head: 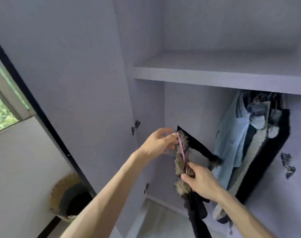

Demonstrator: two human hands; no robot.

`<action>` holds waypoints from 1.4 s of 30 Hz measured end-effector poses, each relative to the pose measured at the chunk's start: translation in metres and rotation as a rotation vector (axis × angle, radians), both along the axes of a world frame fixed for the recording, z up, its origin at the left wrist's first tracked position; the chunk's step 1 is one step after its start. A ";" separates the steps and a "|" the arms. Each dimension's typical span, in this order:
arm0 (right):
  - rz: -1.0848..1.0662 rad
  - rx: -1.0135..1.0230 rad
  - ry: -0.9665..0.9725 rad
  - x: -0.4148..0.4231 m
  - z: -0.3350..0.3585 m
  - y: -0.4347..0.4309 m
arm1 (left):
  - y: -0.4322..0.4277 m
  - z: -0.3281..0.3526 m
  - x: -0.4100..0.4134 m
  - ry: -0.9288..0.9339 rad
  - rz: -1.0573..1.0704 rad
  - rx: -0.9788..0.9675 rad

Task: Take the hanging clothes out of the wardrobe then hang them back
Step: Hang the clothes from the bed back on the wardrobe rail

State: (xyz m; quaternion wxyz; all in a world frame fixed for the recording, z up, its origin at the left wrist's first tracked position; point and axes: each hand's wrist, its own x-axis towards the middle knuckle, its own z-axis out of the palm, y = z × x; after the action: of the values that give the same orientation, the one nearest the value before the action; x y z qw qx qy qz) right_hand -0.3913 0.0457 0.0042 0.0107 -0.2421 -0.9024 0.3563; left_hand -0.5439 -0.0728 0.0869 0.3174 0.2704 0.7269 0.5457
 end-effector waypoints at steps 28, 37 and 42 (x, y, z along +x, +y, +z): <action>-0.317 0.238 0.018 0.073 0.002 0.031 | 0.123 0.020 0.000 -0.088 -0.101 0.167; -0.449 0.021 0.073 0.043 -0.017 0.064 | 0.139 0.019 -0.040 0.777 -0.314 -0.092; -0.443 0.022 0.076 0.016 -0.024 0.120 | 0.184 0.044 -0.077 1.357 -0.172 -0.101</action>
State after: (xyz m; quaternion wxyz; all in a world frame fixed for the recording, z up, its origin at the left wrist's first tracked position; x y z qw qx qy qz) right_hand -0.3755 0.1658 -0.0195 0.1253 -0.4206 -0.8300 0.3444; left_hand -0.6213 0.1112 0.1305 -0.1540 0.5939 0.7655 0.1936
